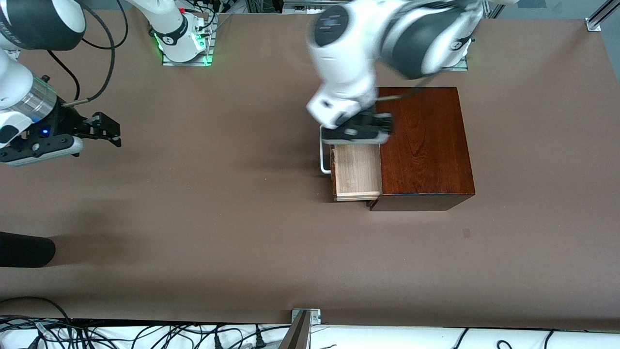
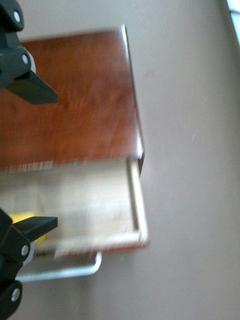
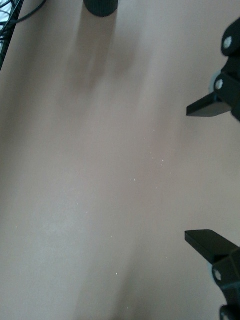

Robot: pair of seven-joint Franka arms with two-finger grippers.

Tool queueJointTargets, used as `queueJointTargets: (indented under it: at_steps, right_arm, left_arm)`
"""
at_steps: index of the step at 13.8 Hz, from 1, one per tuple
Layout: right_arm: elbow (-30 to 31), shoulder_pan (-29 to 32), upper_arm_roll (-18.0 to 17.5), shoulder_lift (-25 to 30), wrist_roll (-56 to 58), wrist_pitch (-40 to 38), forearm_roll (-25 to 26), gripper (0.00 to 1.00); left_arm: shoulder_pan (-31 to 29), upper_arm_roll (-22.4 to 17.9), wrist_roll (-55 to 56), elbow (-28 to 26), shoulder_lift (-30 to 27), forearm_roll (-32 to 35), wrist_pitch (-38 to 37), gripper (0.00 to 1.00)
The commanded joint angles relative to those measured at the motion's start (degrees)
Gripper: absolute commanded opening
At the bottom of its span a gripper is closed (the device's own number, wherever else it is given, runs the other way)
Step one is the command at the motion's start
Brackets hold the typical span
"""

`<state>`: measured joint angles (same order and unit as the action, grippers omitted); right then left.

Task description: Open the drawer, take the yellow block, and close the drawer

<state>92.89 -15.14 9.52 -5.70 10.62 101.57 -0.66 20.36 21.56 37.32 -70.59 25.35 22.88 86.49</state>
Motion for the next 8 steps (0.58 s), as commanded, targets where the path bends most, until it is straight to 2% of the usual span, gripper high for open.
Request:
queueJointTargets:
  at_steps: [1, 3, 5, 6, 8]
  right_arm:
    - [-0.60, -1.37, -0.20, -0.54, -0.51, 0.04, -1.19, 1.00]
    - [-0.60, -4.18, -0.11, -2.03, 0.19, 0.30, -1.01, 1.00]
    - [-0.60, -7.51, -0.11, -3.09, 0.10, -0.40, -1.01, 1.00]
    - [-0.43, -9.01, -0.11, -3.35, 0.19, -0.40, -1.01, 1.00]
    - [-0.69, -12.53, -0.11, -7.20, 0.71, -0.49, -1.10, 1.00]
  left_arm:
    - [-9.16, 0.93, -3.05, -0.25, -2.15, -2.40, -0.45, 1.00]
    - [-14.37, 0.94, -3.05, 2.29, -2.41, -4.06, -0.62, 1.00]
    - [-19.02, 0.06, -5.83, 1.00, -6.08, -10.97, -0.36, 1.00]
    - [-21.39, -1.51, -10.99, -1.19, -7.93, -14.76, -0.27, 1.00]
    - [-21.24, -9.39, -22.68, -6.81, -11.80, -18.74, 0.78, 1.00]
